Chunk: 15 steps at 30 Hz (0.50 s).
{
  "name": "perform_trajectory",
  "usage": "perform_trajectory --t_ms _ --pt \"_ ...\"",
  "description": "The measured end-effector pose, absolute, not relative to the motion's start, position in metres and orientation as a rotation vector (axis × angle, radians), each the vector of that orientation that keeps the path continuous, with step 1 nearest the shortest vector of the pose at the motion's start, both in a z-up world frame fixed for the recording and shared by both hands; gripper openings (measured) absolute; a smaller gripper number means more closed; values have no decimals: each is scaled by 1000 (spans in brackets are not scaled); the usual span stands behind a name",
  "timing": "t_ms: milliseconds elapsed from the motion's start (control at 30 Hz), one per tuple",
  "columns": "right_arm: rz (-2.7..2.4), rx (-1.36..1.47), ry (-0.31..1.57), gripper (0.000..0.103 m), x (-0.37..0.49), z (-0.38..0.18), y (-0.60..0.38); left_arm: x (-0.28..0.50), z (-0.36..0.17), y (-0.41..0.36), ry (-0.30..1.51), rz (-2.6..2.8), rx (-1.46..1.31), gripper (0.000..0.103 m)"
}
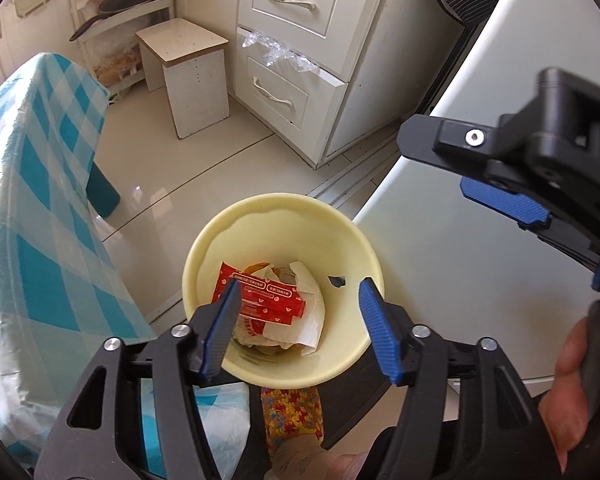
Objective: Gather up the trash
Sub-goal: 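Move both grippers back over the table toward the milk carton and tissue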
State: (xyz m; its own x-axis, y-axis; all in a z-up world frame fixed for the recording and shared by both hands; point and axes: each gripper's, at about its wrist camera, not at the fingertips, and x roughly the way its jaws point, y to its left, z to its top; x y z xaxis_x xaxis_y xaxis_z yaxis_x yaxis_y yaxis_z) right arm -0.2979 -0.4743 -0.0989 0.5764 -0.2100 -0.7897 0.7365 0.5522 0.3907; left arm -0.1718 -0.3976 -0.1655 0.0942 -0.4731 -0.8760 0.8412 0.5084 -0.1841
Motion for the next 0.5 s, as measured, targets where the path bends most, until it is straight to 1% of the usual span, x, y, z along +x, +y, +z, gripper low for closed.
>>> perform_trajectory --t_ms 200,300,500 --pt "-634 784 726 68 -294 -92 -471 -168 -135 -369 1032 -1010 405 68" --pt "-631 778 709 69 -289 -87 -467 -160 -111 -341 978 -986 396 73" --pt "-602 746 674 72 -270 -76 -450 -127 -57 -270 852 -860 382 80"
